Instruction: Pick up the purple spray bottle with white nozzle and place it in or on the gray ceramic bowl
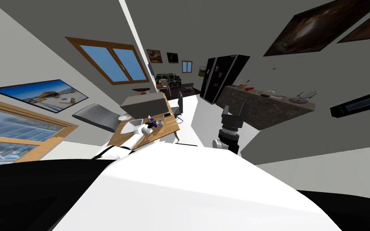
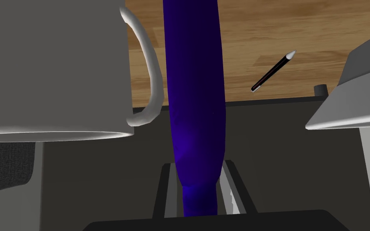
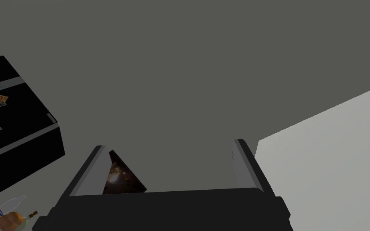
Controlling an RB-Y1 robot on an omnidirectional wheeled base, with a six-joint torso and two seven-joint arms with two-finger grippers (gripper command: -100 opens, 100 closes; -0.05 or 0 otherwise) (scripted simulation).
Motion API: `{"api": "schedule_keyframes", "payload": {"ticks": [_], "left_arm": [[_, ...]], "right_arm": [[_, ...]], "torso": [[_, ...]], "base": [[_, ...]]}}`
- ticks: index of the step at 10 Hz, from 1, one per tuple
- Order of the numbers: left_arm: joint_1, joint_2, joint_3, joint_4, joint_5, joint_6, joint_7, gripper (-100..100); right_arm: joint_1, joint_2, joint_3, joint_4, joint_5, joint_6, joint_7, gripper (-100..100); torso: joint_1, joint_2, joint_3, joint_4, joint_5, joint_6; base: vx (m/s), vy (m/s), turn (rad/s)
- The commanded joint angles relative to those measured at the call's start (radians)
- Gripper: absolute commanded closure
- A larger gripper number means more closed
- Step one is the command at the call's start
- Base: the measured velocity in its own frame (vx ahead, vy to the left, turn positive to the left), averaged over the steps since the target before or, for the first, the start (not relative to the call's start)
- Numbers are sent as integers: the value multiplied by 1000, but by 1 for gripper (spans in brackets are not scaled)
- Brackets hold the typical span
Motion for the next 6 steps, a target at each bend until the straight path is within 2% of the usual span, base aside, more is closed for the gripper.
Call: {"api": "schedule_keyframes", "payload": {"ticks": [1,4,5,6], "left_arm": [[18,18,-12,-33,19,5,-1,100],[57,56,-36,-105,57,18,-3,100],[50,49,-31,-90,49,15,-3,100],[51,50,-32,-92,51,16,-3,0]], "right_arm": [[0,0,0,0,0,0,0,0],[0,0,0,0,0,0,0,0],[0,0,0,0,0,0,0,0],[0,0,0,0,0,0,0,0]], "torso": [[0,0,0,0,0,0],[-4,0,0,0,-1,-1],[-4,1,0,0,-1,0],[-3,0,0,0,-1,0]], "base": [[14,-29,83],[12,-59,106],[0,-26,16],[0,-5,-2]]}}
